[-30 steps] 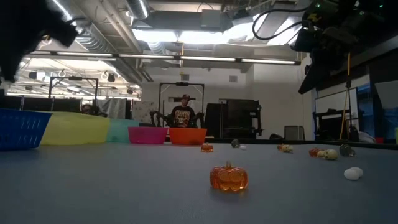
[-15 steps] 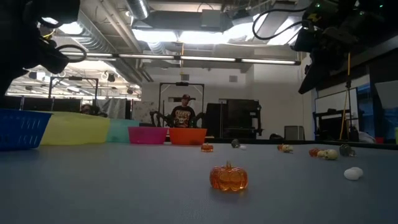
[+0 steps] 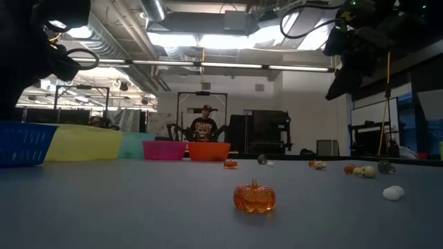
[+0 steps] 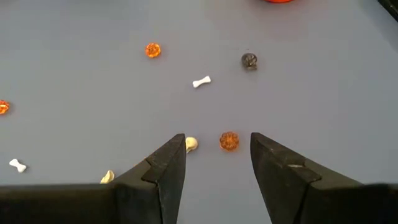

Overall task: Sort Halloween decoration
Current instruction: Put the orange pumpkin toy into the red bin

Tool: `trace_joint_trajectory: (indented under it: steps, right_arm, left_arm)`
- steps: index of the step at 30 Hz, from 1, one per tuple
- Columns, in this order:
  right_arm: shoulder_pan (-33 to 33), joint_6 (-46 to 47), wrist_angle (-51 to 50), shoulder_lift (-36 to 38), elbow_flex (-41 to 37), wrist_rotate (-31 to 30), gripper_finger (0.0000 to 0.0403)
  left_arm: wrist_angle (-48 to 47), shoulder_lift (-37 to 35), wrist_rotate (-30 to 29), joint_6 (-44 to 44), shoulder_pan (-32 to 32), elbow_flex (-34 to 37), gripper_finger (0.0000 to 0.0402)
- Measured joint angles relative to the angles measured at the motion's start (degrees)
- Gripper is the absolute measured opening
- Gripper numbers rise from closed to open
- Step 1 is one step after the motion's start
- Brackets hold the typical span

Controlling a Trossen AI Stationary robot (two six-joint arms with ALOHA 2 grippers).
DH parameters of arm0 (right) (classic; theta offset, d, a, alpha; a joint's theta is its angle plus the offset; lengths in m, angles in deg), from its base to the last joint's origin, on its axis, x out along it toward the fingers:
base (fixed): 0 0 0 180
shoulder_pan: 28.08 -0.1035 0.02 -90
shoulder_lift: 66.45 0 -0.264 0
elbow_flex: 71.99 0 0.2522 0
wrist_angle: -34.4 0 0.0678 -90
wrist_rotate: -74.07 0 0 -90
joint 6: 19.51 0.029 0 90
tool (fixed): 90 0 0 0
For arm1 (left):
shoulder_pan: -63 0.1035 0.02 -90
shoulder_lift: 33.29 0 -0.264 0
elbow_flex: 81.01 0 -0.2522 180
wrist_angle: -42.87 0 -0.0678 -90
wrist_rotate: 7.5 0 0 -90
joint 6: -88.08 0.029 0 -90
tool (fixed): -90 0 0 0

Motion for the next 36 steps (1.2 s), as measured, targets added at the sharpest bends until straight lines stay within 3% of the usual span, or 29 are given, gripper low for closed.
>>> trace_joint_trajectory:
  steps: [15, 22, 36]
  right_arm:
    - [0.0, 0.3, 2.6, 0.0, 0.0, 0.0, 0.0179]
    - [0.0, 10.1, 4.6, -0.7, 0.0, -2.5, 0.0179]
    - [0.0, 21.4, 5.8, -12.5, 0.0, -10.3, 0.0179]
  left_arm:
    - [0.3, 0.0, -4.4, 0.1, 0.0, 0.0, 0.0183]
    - [3.8, 0.0, -4.4, 0.1, 0.0, 0.0, 0.0183]
    - [5.9, 0.0, -4.4, -0.3, 0.0, 0.0, 0.0183]
